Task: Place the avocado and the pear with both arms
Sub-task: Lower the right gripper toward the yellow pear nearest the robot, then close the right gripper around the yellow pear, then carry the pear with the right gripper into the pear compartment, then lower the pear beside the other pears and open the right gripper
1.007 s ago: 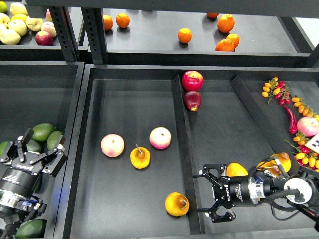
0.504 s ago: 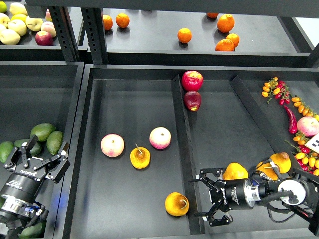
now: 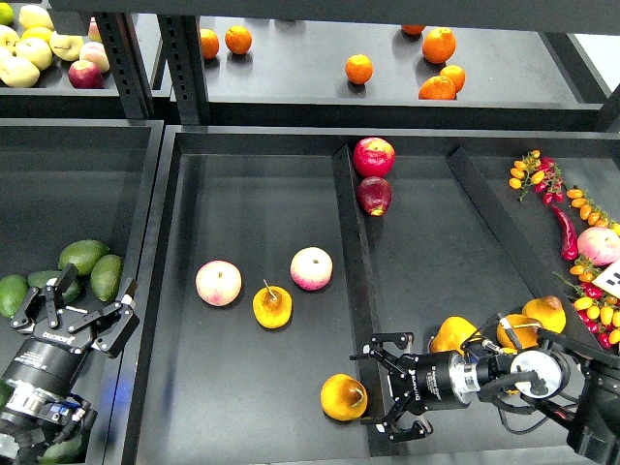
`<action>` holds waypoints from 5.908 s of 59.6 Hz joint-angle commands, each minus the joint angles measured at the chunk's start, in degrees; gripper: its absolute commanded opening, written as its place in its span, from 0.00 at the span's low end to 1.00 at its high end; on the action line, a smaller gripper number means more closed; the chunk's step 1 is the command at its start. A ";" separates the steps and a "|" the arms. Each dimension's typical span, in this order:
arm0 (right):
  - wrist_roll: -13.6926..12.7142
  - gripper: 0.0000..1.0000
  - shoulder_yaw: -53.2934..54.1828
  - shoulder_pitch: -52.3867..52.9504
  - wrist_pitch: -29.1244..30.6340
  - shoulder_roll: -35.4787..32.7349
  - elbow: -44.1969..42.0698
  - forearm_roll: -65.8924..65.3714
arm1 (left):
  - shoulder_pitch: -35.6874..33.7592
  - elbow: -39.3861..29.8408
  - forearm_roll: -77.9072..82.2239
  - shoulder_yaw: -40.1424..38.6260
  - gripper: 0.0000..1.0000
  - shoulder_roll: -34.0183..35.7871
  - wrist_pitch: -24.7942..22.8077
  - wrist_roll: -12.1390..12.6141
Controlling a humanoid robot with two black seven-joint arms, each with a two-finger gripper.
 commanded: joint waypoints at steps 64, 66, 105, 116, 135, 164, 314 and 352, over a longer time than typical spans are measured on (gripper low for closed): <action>0.00 0.86 0.00 -0.47 -1.06 5.52 -6.72 -3.17 | 0.26 0.08 0.00 -0.09 0.99 0.00 0.00 0.00; 0.00 0.84 0.00 -0.47 -1.06 5.60 -6.80 -3.17 | 0.17 0.08 0.00 -0.09 0.99 0.00 0.00 0.00; 0.00 0.60 0.71 -0.56 -1.06 7.01 -9.88 -3.52 | 0.17 0.08 0.00 -0.09 0.99 0.00 0.00 0.00; 0.00 0.54 0.71 -0.65 -1.14 7.28 -9.97 -3.43 | 0.17 0.08 0.00 -0.18 0.99 0.00 0.00 0.00; 0.00 0.32 1.06 -1.26 -0.44 7.71 -9.97 -3.25 | 0.26 0.16 0.00 -0.18 0.99 0.00 0.00 0.00; 0.00 0.14 2.46 -1.79 1.32 7.80 -9.09 -2.55 | 0.52 0.16 0.00 -0.18 0.99 0.00 0.00 0.00; 0.00 0.38 13.89 -10.14 4.22 -10.92 -4.26 -7.56 | 1.23 0.78 -0.09 -0.18 0.99 0.00 0.00 0.00; 0.00 0.57 14.15 -10.05 4.22 -11.09 -4.08 -7.56 | 1.23 0.52 -0.09 -0.18 0.99 0.00 0.00 0.00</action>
